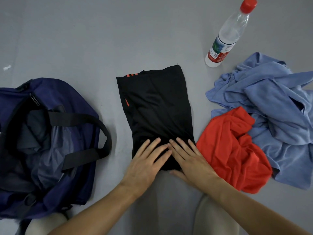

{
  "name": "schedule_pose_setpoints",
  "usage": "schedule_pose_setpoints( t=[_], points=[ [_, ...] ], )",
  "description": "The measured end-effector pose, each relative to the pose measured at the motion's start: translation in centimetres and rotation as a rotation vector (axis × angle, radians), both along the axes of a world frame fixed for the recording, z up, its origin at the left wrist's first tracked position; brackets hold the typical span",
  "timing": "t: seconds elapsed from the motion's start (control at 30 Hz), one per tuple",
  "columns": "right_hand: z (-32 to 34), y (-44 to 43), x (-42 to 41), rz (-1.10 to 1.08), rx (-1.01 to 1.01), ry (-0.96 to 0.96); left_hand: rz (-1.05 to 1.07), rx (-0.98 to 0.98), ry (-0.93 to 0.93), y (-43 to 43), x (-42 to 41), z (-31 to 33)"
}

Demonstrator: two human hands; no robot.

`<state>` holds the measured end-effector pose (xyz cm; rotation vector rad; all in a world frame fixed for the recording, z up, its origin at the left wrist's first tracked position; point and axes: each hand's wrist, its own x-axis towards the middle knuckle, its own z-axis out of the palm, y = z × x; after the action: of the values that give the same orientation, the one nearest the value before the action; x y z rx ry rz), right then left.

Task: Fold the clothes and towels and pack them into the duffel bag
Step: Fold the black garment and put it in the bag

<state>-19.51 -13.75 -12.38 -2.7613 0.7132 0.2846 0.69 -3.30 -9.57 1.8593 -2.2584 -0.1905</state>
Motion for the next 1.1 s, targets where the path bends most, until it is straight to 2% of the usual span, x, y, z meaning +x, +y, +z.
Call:
schedule_pose_setpoints(
  t=[0.17,0.3,0.47,0.53,0.63,0.73,0.83,0.9,0.97,1.03,1.1],
  points=[
    [-0.3,-0.8,0.1,0.004,0.018,-0.025,-0.039,0.37,-0.034,0.9,2.4,-1.5],
    [-0.2,-0.8,0.4,-0.033,0.032,-0.106,-0.032,0.342,-0.015,0.3,2.9,-1.3],
    [0.4,-0.3,-0.3,-0.112,0.01,-0.311,0.128,0.211,0.06,0.0,2.5,-0.1],
    [0.5,-0.1,-0.9,-0.096,-0.011,-0.293,0.142,0.227,0.083,-0.1,2.7,0.2],
    [0.7,-0.2,-0.8,-0.125,-0.027,-0.294,0.201,0.289,0.204,-0.8,3.2,1.4],
    [2.3,-1.4,0.2,-0.343,0.134,-0.284,0.344,0.457,0.353,-2.1,4.2,2.4],
    [2.9,-2.0,0.8,-0.388,0.129,-0.185,0.451,0.625,0.321,-2.9,4.8,2.3],
    [2.8,-2.1,1.2,-0.407,0.036,-0.235,0.503,0.57,0.173,-3.1,4.3,2.0],
    [2.5,-1.8,1.7,-0.378,-0.081,-0.329,0.517,0.354,0.052,-2.9,3.8,1.7],
    [1.9,-1.1,1.8,-0.197,-0.181,-0.405,0.459,0.091,0.013,-2.4,3.3,1.5],
    [1.3,-0.4,1.6,-0.01,-0.196,-0.405,0.343,-0.079,0.019,-1.6,2.3,1.3]
  ],
)
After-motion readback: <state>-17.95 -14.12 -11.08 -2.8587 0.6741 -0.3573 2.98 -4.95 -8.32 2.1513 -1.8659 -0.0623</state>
